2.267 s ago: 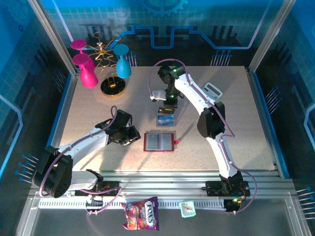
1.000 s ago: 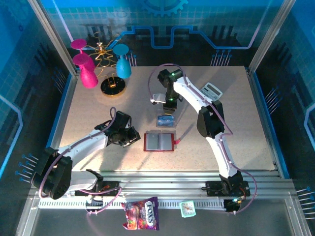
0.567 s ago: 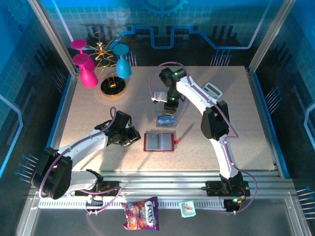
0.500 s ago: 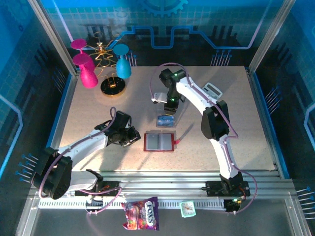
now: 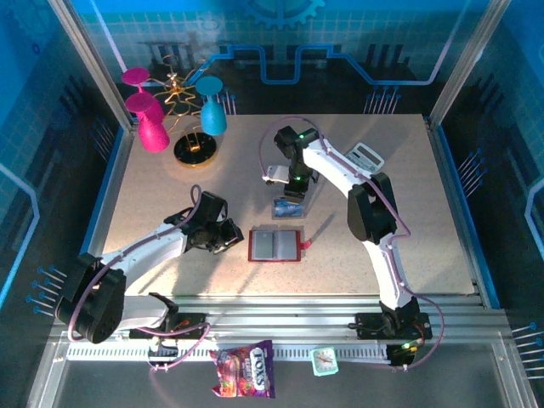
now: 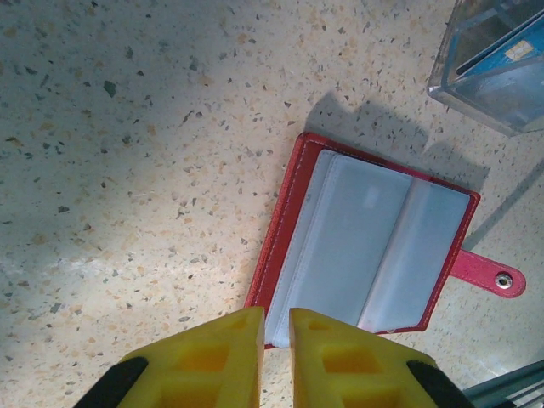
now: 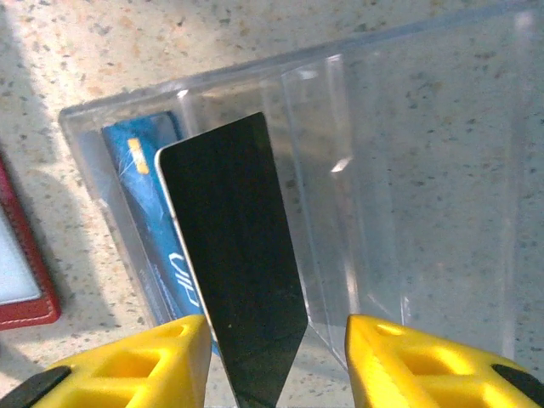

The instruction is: Take the credit cards out of the card holder

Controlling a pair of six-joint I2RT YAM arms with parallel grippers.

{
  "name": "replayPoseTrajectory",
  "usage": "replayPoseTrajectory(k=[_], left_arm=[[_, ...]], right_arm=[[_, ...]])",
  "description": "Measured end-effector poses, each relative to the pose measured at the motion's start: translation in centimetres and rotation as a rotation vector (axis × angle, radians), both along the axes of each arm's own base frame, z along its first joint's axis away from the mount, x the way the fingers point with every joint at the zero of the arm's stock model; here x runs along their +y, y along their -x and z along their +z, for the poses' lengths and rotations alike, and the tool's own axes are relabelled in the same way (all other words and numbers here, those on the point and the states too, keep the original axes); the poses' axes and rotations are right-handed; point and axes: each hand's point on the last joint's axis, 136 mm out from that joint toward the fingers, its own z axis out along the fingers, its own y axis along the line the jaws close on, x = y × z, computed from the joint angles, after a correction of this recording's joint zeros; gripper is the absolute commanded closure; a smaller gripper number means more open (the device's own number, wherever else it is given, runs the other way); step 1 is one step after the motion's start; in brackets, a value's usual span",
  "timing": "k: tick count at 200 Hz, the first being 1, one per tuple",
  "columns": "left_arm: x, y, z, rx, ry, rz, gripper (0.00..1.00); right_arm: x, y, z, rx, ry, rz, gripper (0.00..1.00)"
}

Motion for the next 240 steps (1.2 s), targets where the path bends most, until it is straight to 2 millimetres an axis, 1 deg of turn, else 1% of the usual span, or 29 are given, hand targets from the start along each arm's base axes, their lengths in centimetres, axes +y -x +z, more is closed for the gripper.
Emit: replayPoseTrajectory(k=[28, 60, 82, 103, 123, 154, 177, 194, 200, 208, 213, 240], left_arm=[[0.0, 0.0, 0.0, 0.0, 0.0, 0.0, 0.84], [0.0, 0.0, 0.0, 0.0, 0.0, 0.0, 0.84], [0.0, 0.0, 0.0, 0.0, 0.0, 0.0, 0.84], [0.0, 0.0, 0.0, 0.0, 0.0, 0.0, 0.83], [0.0, 0.0, 0.0, 0.0, 0.0, -0.001, 0.83], [0.1, 0.1, -0.3, 0.005, -0.002, -0.001, 0.84], [0.1, 0.2, -0.3, 0.005, -0.002, 0.0, 0.83], [0.1, 0.2, -0.3, 0.006, -0.003, -0.001, 0.83], [0.1, 0.2, -0.3, 0.006, -0.003, -0.001, 0.83], [0.1, 0.2, -0.3, 0.006, -0.002, -0.001, 0.83], [0.1, 0.2, -0.3, 0.007, -0.003, -0.001, 0.83], [0.1, 0.2, -0.3, 0.007, -0.003, -0.001, 0.83]], right_arm=[[-0.2, -0.8, 0.8, -0.061, 0.0, -0.005, 0.54], [0.0, -2.2, 2.7, -0.158, -0.018, -0.012, 0.54], [-0.1, -3.1, 3.6, -0.216, -0.019, -0.02, 0.55], [-0.1, -3.9, 3.7, -0.252, -0.016, -0.027, 0.54], [-0.1, -4.1, 3.4, -0.266, -0.009, -0.028, 0.55], [0.2, -3.5, 2.6, -0.253, -0.002, -0.017, 0.53], [0.1, -2.1, 2.1, -0.226, -0.001, -0.009, 0.5], [-0.3, -1.1, 2.3, -0.219, 0.0, -0.01, 0.47], [-0.4, -0.8, 2.4, -0.219, -0.002, -0.013, 0.45], [-0.6, -0.5, 2.6, -0.221, -0.009, -0.014, 0.34], [-0.7, -0.2, 2.7, -0.221, -0.013, -0.022, 0.3], [-1.0, 0.4, 3.3, -0.237, -0.027, -0.024, 0.29]])
